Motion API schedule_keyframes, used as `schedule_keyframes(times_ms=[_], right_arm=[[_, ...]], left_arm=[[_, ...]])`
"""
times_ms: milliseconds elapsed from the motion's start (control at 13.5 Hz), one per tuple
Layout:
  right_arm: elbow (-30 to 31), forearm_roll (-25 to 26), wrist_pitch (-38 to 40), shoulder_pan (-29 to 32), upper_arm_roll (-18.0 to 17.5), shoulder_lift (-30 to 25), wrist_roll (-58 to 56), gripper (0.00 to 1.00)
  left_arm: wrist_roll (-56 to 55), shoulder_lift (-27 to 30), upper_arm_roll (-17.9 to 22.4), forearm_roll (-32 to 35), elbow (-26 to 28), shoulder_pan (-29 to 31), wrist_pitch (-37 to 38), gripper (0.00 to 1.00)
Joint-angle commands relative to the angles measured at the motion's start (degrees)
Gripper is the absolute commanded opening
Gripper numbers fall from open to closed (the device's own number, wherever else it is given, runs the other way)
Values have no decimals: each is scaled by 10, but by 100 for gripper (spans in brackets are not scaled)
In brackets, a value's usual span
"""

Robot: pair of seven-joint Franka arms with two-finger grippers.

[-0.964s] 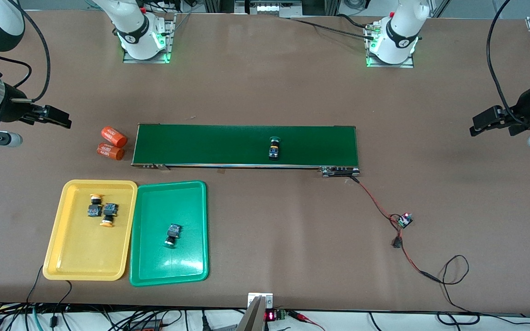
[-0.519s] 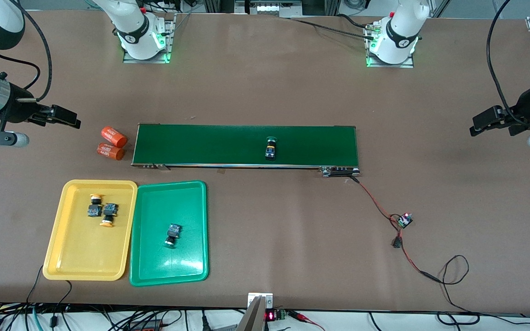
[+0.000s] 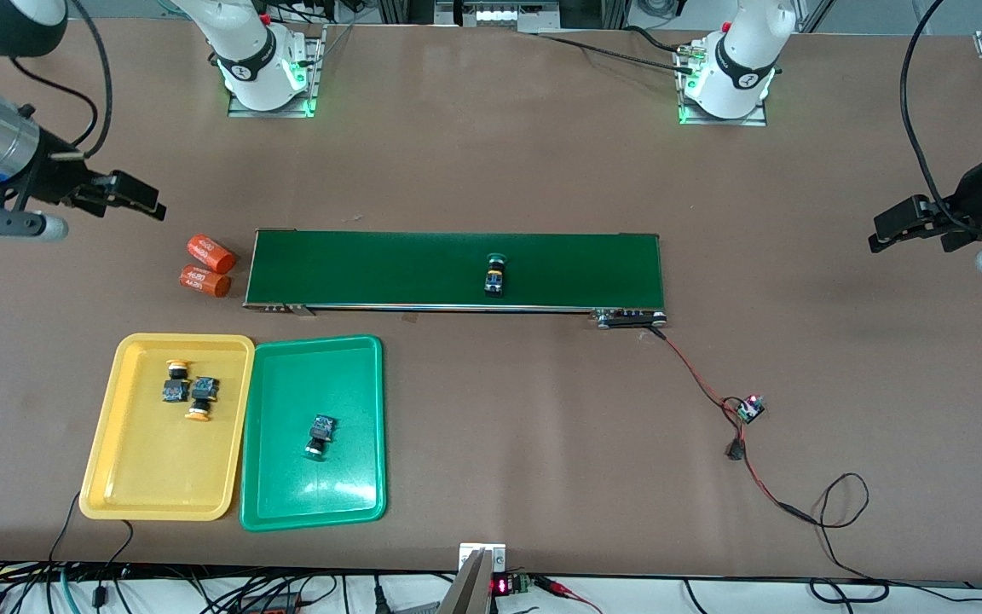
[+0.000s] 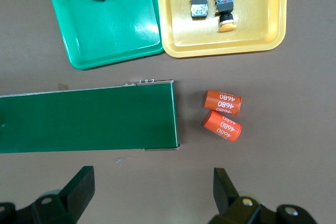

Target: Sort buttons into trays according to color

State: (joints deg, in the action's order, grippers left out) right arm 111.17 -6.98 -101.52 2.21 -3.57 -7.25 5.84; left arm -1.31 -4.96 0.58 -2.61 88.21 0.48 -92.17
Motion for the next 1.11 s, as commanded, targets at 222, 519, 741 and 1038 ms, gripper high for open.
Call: schedule_keyframes(times_ms=[222,519,741,1038], right_arm=[[151,-47,-96,6,-7,-110,-7,100],[185,-76,-152,6,-34,-113,1,100],[203,-94,-191,6,-51,-109,3,100],[230,-122,-263,6,-82,-90,4,100]], left_arm=[[11,-1,1,-15,-9,1,4,100],[4,1,3,-14,-8,2,10,100],[5,-2,7,-13,-8,16,1,100],[6,-6,0,-9,-18,16,-5,100]])
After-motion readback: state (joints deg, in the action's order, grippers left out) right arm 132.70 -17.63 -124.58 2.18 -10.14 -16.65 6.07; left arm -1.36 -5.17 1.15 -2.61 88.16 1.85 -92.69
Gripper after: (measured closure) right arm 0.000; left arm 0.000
